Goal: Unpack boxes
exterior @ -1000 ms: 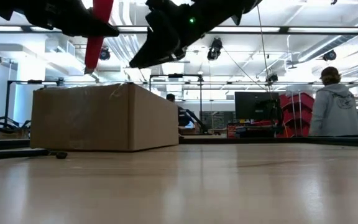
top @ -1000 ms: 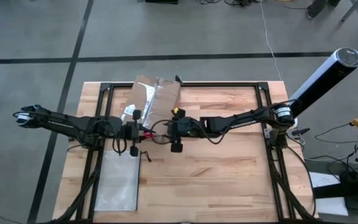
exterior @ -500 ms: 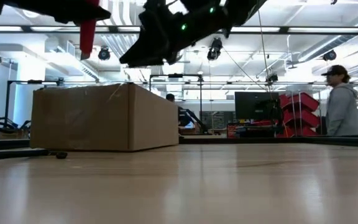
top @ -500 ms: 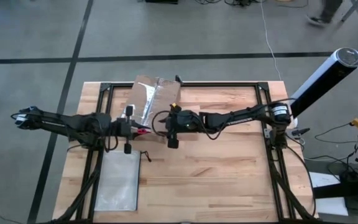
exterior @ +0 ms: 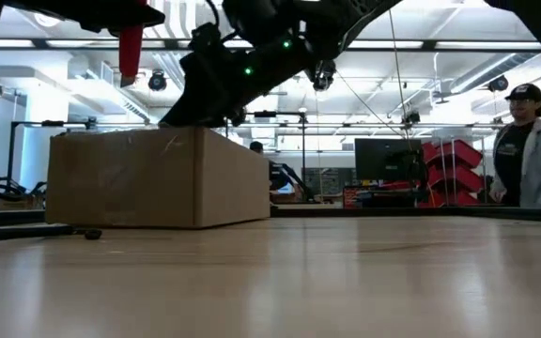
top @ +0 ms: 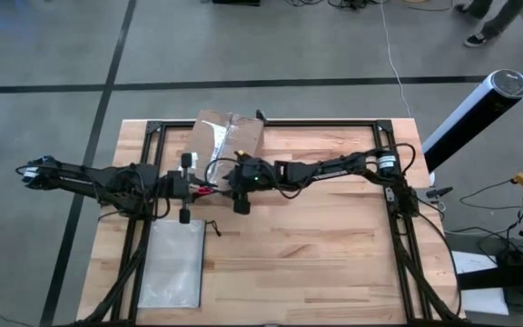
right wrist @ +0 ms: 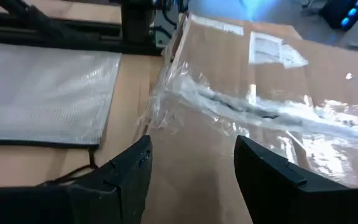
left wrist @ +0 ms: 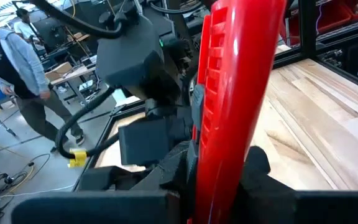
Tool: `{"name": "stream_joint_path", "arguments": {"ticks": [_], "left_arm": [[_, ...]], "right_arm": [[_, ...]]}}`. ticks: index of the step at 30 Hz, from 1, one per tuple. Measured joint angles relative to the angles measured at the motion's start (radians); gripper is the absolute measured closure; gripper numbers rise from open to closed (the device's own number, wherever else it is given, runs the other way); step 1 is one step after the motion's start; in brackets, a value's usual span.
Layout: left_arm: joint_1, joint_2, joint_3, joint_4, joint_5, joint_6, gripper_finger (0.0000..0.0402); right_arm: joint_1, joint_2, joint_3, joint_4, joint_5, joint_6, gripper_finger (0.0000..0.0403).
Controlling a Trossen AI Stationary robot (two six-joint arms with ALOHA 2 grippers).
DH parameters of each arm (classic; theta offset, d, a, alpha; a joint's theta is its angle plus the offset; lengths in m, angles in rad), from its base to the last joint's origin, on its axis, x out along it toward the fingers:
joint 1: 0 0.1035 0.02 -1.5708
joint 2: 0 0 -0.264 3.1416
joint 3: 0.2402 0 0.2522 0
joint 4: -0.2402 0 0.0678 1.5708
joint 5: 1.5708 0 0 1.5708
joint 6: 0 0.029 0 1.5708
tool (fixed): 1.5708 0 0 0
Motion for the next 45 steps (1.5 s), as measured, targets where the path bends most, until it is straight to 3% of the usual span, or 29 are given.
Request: {"name": "stream_joint_path", "arguments": {"ticks": [15, 27, 35, 45], "left_arm": [[0.0, 0.03, 0.0, 0.023, 0.038, -0.014, 0.037], [-0.029, 0.18, -0.019, 0.241, 0.098, 0.023, 0.037], [-0.029, 0.18, -0.174, 0.517, 0.097, 0.037, 0.037], [-0.027, 0.186, -0.278, 0.712, 0.085, 0.07, 0.037]], "right_arm": [[-0.008, -0.052, -0.005, -0.198, 0.011, 0.038, 0.0204], [-0.015, -0.058, -0.008, -0.222, 0.012, 0.051, 0.0204], [-0.015, -0.058, -0.008, -0.224, 0.012, 0.058, 0.0204], [-0.015, -0.058, -0.009, -0.224, 0.01, 0.075, 0.0204]]}}
